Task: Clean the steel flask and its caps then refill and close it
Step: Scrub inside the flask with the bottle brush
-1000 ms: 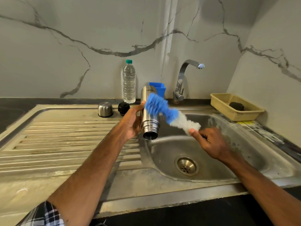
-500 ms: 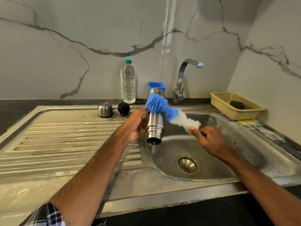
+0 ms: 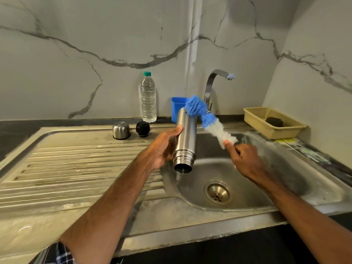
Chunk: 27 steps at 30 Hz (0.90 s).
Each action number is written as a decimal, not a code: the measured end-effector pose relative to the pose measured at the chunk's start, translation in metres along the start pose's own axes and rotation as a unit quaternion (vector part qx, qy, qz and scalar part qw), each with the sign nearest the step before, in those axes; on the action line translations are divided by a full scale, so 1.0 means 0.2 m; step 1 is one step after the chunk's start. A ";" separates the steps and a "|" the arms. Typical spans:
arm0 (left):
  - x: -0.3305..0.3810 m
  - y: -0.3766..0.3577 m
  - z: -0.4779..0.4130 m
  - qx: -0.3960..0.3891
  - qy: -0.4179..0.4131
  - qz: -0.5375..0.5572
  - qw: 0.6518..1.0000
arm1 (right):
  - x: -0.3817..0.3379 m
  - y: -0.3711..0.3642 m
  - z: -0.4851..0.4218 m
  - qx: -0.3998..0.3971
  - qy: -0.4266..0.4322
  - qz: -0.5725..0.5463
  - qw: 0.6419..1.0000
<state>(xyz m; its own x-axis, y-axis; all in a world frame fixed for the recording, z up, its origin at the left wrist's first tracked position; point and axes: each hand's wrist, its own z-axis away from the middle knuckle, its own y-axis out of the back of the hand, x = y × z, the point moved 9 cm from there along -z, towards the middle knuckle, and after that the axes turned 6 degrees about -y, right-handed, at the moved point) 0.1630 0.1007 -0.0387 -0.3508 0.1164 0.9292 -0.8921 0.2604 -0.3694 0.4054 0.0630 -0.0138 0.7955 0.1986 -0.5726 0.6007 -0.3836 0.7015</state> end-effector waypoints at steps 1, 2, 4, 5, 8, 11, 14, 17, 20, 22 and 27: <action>0.00 0.00 0.00 -0.003 0.000 -0.006 1.000 | -0.01 0.00 0.00 -0.002 0.005 -0.003 1.000; -0.01 0.00 0.00 -0.003 0.000 -0.016 1.000 | -0.02 0.00 0.01 -0.004 0.015 0.000 1.000; -0.01 0.00 0.00 -0.006 -0.002 -0.026 1.000 | -0.02 0.00 0.00 -0.002 0.009 -0.004 1.000; -0.01 0.00 0.00 -0.009 0.000 -0.024 1.000 | 0.00 0.01 0.00 0.006 -0.013 -0.015 1.000; -0.01 -0.01 0.01 -0.017 0.002 -0.034 0.999 | 0.02 0.02 0.00 0.009 -0.017 -0.022 1.000; 0.00 -0.01 0.01 -0.018 -0.002 -0.044 0.999 | 0.01 0.01 -0.01 0.005 -0.014 -0.015 1.000; -0.01 -0.01 0.01 -0.021 0.000 -0.048 0.999 | 0.05 0.03 -0.01 0.010 -0.049 -0.036 0.998; 0.00 0.00 0.00 -0.018 -0.008 -0.058 0.998 | 0.02 0.01 -0.01 0.000 -0.012 -0.010 1.000; -0.01 0.00 -0.01 -0.024 -0.010 -0.055 0.998 | 0.04 0.04 -0.02 0.016 -0.064 -0.025 0.998; -0.01 -0.01 -0.01 -0.029 -0.012 -0.051 0.998 | 0.02 0.03 -0.01 0.004 -0.032 -0.018 0.999; 0.00 -0.03 0.02 -0.040 0.003 0.026 0.999 | 0.06 0.05 -0.02 0.026 -0.073 -0.025 0.997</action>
<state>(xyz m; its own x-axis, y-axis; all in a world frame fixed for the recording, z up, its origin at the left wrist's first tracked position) 0.1668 0.0953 -0.0361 -0.3945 0.1369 0.9086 -0.8469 0.3296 -0.4173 0.4209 0.0654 -0.0111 0.7421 0.0860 -0.6647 0.6310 -0.4240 0.6496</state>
